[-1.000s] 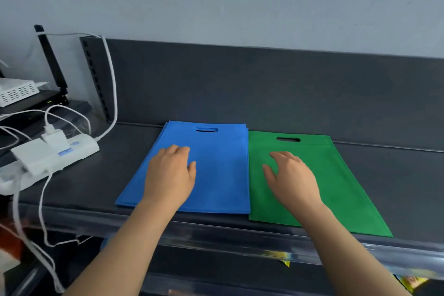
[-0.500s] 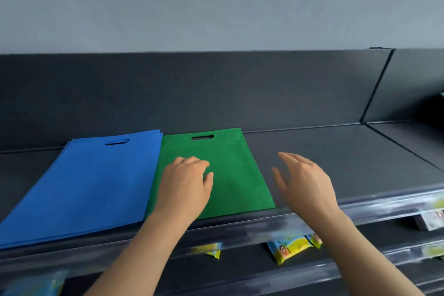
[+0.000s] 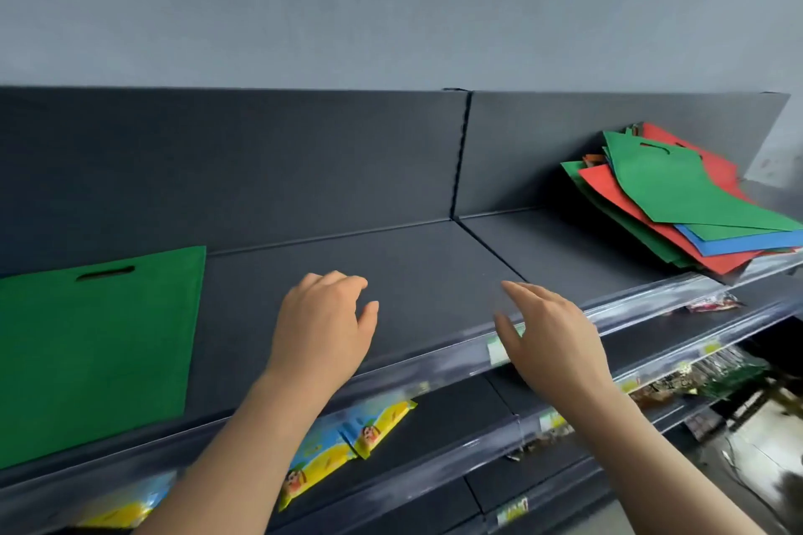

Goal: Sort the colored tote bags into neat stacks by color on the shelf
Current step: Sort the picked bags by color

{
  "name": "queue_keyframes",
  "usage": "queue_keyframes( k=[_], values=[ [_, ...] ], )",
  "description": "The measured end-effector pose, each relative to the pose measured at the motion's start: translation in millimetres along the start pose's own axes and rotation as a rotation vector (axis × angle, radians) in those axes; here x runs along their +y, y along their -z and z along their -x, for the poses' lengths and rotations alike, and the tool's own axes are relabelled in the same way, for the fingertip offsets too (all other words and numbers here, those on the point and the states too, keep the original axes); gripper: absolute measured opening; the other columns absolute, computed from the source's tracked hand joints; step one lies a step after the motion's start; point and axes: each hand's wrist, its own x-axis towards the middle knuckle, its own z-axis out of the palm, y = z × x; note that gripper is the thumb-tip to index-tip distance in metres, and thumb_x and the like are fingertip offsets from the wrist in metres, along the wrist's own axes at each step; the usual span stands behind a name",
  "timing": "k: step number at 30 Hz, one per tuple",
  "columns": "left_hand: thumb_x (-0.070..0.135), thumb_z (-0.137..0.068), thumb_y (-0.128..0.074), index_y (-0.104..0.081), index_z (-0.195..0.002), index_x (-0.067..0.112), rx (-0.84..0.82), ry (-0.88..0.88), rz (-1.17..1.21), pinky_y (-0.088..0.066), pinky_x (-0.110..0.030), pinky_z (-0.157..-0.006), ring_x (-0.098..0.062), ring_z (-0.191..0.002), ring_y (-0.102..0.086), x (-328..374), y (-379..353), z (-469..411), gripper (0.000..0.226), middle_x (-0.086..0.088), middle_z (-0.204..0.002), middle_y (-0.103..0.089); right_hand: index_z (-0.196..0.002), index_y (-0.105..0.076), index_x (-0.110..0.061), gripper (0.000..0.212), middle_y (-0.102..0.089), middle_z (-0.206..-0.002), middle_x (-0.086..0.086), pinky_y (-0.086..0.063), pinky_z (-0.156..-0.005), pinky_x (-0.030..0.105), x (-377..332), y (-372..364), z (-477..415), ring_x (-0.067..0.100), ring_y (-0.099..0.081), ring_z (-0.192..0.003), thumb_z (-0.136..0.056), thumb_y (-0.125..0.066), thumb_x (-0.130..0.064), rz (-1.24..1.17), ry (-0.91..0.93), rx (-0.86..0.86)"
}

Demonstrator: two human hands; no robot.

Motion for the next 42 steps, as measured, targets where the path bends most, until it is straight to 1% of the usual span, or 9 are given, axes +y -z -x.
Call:
queue_keyframes(
  k=[9, 14, 18, 24, 27, 31, 35, 39, 42],
  values=[
    [0.038, -0.094, -0.048, -0.057, -0.128, 0.022, -0.064, -0.107, 0.076, -0.041, -0.031, -0.092, -0.018, -0.110, -0.051, 103, -65, -59, 0.038, 0.007, -0.117, -0.062, -0.129, -0.054, -0.015, 0.041, -0.061, -0.126, -0.002, -0.047, -0.089, 0.030, 120, 18, -32, 0.019, -0.057, -0.114, -0.093, -0.052, -0.033, 0.052, -0.138, 0.026],
    [0.037, -0.095, -0.047, -0.054, -0.130, 0.021, -0.074, -0.162, 0.148, -0.042, -0.029, -0.090, -0.016, -0.109, -0.051, 156, -102, -106, 0.039, 0.006, -0.115, -0.062, -0.134, -0.050, -0.017, 0.044, -0.056, -0.133, -0.004, -0.044, -0.094, 0.029, 179, 28, -69, 0.018, -0.053, -0.120, -0.094, -0.050, -0.033, 0.090, -0.179, 0.061],
    [0.037, -0.095, -0.046, -0.054, -0.129, 0.021, -0.103, -0.191, 0.176, -0.042, -0.030, -0.088, -0.017, -0.108, -0.051, 192, -127, -146, 0.038, 0.006, -0.113, -0.061, -0.120, -0.058, -0.016, 0.034, -0.062, -0.120, -0.002, -0.046, -0.084, 0.030, 223, 36, -97, 0.018, -0.057, -0.108, -0.094, -0.049, -0.035, 0.132, -0.254, 0.067],
    [0.036, -0.095, -0.046, -0.060, -0.114, 0.016, -0.134, -0.247, 0.189, -0.046, -0.033, -0.083, -0.018, -0.100, -0.052, 257, -162, -193, 0.031, 0.003, -0.103, -0.060, -0.120, -0.060, -0.015, 0.034, -0.063, -0.117, -0.001, -0.046, -0.084, 0.033, 290, 44, -131, 0.021, -0.059, -0.106, -0.095, -0.047, -0.035, 0.137, -0.332, 0.077],
    [0.031, -0.096, -0.046, -0.060, -0.114, 0.015, -0.140, -0.259, 0.214, -0.047, -0.033, -0.080, -0.018, -0.096, -0.054, 292, -180, -211, 0.028, 0.002, -0.104, -0.060, -0.124, -0.059, -0.014, 0.037, -0.061, -0.124, 0.001, -0.045, -0.088, 0.033, 332, 44, -153, 0.023, -0.057, -0.111, -0.096, -0.045, -0.035, 0.125, -0.362, 0.066],
    [0.025, -0.097, -0.045, -0.061, -0.110, 0.011, -0.130, -0.215, 0.219, -0.043, -0.027, -0.068, -0.016, -0.081, -0.052, 336, -212, -234, 0.024, 0.000, -0.096, -0.059, -0.126, -0.058, -0.012, 0.038, -0.057, -0.132, 0.004, -0.043, -0.093, 0.035, 397, 41, -187, 0.026, -0.053, -0.119, -0.097, -0.043, -0.032, 0.108, -0.352, 0.055],
    [0.024, -0.097, -0.047, -0.060, -0.109, 0.007, -0.170, -0.127, 0.246, -0.051, -0.035, -0.075, -0.020, -0.087, -0.060, 378, -242, -250, 0.025, -0.005, -0.100, -0.064, -0.108, -0.064, -0.007, 0.034, -0.062, -0.118, 0.008, -0.047, -0.084, 0.039, 460, 32, -220, 0.031, -0.056, -0.108, -0.097, -0.040, -0.028, 0.128, -0.314, -0.006],
    [0.025, -0.097, -0.047, -0.055, -0.094, 0.010, -0.209, -0.013, 0.297, -0.051, -0.036, -0.066, -0.023, -0.073, -0.058, 409, -266, -262, 0.017, -0.003, -0.081, -0.060, -0.075, -0.054, -0.009, 0.032, -0.059, -0.086, 0.009, -0.039, -0.064, 0.036, 505, 23, -238, 0.034, -0.057, -0.086, -0.095, -0.037, -0.026, 0.104, -0.246, -0.099],
    [0.031, -0.095, -0.052, -0.052, -0.109, 0.006, -0.212, 0.099, 0.321, -0.043, -0.030, -0.071, -0.027, -0.092, -0.059, 423, -273, -268, 0.029, -0.007, -0.102, -0.062, -0.069, -0.053, -0.008, 0.031, -0.060, -0.072, 0.007, -0.041, -0.057, 0.036, 520, 22, -233, 0.032, -0.055, -0.072, -0.092, -0.042, -0.025, 0.053, -0.157, -0.075]
  ],
)
